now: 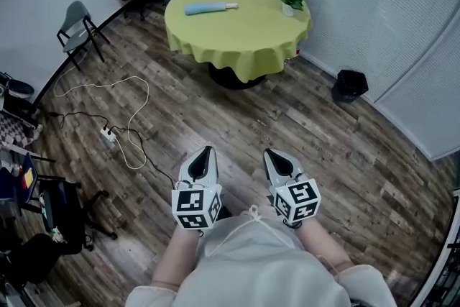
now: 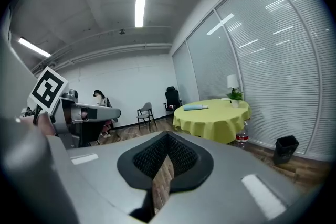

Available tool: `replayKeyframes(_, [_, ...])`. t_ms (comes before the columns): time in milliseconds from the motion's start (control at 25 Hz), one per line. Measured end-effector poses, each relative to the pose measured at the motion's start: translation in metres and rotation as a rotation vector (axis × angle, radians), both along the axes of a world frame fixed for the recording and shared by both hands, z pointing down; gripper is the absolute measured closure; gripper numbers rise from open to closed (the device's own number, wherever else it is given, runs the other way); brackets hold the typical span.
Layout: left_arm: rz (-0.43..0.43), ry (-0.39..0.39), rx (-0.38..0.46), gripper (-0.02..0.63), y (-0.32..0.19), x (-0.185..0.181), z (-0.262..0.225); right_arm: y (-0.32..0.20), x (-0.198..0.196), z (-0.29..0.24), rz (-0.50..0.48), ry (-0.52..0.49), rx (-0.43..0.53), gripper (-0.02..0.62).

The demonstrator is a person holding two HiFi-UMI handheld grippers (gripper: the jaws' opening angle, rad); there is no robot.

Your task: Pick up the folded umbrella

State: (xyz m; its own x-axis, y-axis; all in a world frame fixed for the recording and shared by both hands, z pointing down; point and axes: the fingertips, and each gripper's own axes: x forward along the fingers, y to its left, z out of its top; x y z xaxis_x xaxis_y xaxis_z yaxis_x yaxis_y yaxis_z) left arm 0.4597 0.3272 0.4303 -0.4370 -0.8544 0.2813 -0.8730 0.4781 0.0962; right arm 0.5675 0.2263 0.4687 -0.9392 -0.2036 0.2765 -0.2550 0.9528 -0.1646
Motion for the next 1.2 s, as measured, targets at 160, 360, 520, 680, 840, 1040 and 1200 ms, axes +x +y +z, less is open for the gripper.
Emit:
replayKeyframes(160, [-0.015, 0.027, 0.004, 0.6, 0.004, -0.023, 0.006, 0.0, -0.021, 0.009, -0.007, 0.028, -0.012, 0.595])
replayKeyframes(360, [-0.025, 0.073, 0.019, 0.598, 0.003, -0.079, 0.019, -0.004, -0.069, 0.018, 0.017, 0.057, -0.03, 0.595])
replayKeyframes(520, [-0.009, 0.103, 0.019, 0.6, -0.005, -0.14, 0.024, -0.013, -0.122, 0.021, 0.055, 0.083, -0.03, 0.595])
replayKeyframes(680, [0.009, 0.118, 0.021, 0.6, -0.016, -0.217, 0.019, -0.024, -0.192, 0.018, 0.091, 0.1, -0.039, 0.595])
replayKeyframes(840, [0.036, 0.11, 0.011, 0.6, -0.021, -0.297, 0.012, -0.031, -0.269, 0.014, 0.134, 0.109, -0.058, 0.595])
replayKeyframes(1040, [0.048, 0.124, 0.006, 0.6, -0.012, -0.386, 0.014, -0.027, -0.357, 0.013, 0.176, 0.105, -0.076, 0.595])
replayKeyframes(1200, [0.052, 0.152, 0.01, 0.599, -0.014, -0.432, 0.019, -0.022, -0.413, 0.003, 0.167, 0.079, -0.087, 0.595])
